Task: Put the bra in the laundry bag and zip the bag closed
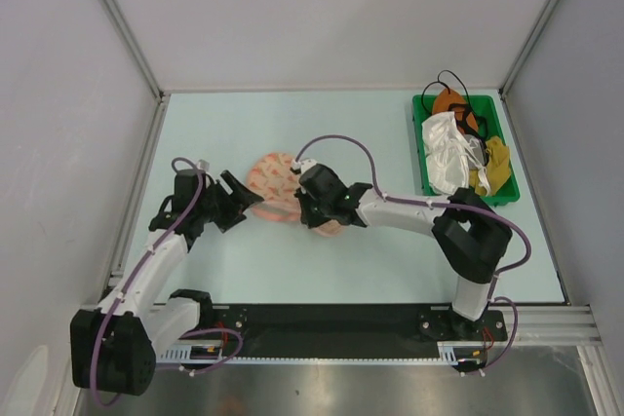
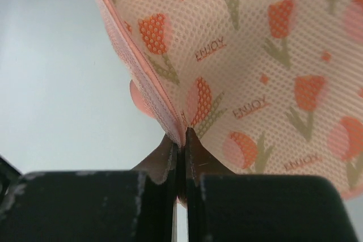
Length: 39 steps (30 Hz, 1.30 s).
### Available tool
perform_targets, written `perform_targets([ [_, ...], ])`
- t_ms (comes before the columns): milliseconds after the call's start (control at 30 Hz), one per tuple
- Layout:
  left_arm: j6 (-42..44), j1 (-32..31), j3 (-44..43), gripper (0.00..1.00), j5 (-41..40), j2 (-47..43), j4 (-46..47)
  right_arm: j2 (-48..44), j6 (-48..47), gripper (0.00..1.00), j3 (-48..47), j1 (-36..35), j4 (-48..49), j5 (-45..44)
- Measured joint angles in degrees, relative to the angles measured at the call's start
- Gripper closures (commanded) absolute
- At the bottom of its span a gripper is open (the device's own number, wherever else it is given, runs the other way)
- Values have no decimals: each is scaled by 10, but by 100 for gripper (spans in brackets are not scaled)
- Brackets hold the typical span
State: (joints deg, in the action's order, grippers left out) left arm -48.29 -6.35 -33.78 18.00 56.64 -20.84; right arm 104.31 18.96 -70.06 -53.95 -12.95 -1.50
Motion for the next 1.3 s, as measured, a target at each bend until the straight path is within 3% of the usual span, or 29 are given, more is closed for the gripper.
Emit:
perform_targets([
  [100,-10,-3,14,19,2,-24,2,-23,63,100,58,-17,26,7],
  [267,-25,-10,30,24,-12,-33,10,-26,109,100,72,-35,30,10],
  [600,-32,-28,35,38,-42,62,62,-28,149,100,76,-60,58,10],
  [633,-32,-28,35,45,-43,72,68,-28,152,100,77,-62,60,10],
  [867,-27,-32,22,61,-45,140,98,-28,162,100,77,-63,71,15],
  [967,-25,-33,16,76,-51,151,112,-28,164,100,77,-64,76,19],
  [1000,-21,-34,12,88,-56,155,115,-28,165,100,77,-65,78,21],
  [1067,-11,-35,2,100,-63,162,120,-28,165,100,77,-67,78,23],
  [1167,6,-37,-13,100,-70,168,121,-28,164,88,77,-69,83,26],
  [1200,11,-39,-18,100,-72,168,120,-28,163,73,77,-70,84,28],
  [1300,30,-50,-33,100,-85,161,108,-28,150,49,75,-70,80,31],
])
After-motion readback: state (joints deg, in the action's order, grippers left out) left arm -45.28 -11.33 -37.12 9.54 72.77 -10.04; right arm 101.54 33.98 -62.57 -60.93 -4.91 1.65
